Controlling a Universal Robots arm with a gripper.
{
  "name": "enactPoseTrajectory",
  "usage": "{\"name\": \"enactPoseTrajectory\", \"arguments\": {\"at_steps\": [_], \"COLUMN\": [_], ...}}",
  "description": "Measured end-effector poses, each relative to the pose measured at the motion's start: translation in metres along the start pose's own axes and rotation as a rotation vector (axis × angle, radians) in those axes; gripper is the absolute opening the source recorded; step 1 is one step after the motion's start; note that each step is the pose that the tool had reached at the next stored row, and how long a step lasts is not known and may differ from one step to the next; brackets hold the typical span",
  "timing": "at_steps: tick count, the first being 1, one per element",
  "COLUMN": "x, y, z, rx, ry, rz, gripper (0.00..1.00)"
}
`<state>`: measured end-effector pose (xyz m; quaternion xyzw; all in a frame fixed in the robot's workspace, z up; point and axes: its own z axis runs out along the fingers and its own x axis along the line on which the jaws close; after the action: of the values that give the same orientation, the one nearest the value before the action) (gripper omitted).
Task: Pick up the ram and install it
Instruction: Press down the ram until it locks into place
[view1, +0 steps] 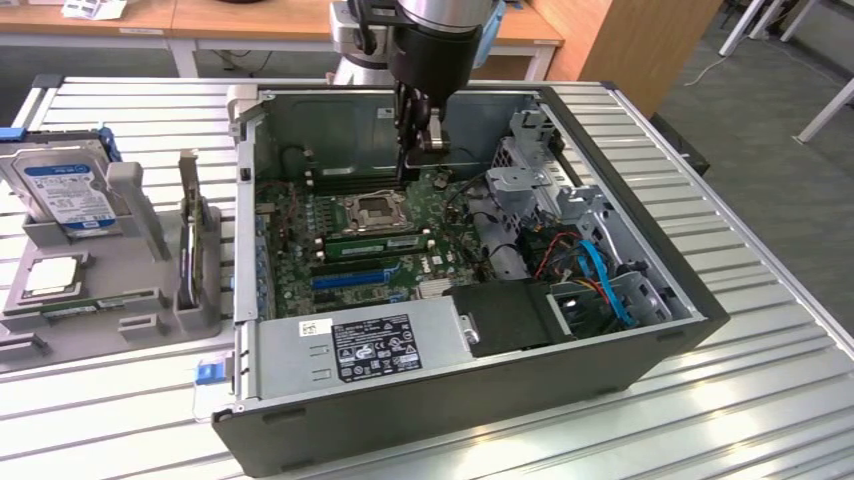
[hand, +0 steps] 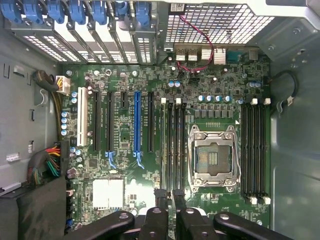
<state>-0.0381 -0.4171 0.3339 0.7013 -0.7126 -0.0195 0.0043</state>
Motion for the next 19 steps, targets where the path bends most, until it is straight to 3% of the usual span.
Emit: {"name": "enactPoseTrajectory", "arguments": {"at_steps": [8, 10, 19], "x": [0.0000, 0.0000, 0.0000], "y": [0.0000, 0.0000, 0.0000], "z": [0.0000, 0.0000, 0.0000], "rx": [0.0000, 0.0000, 0.0000], "ry": [-0.0001, -0.0001, 0.0000], "rz": [0.000, 0.000, 0.000], "gripper": [0.18, 0.11, 0.10]}}
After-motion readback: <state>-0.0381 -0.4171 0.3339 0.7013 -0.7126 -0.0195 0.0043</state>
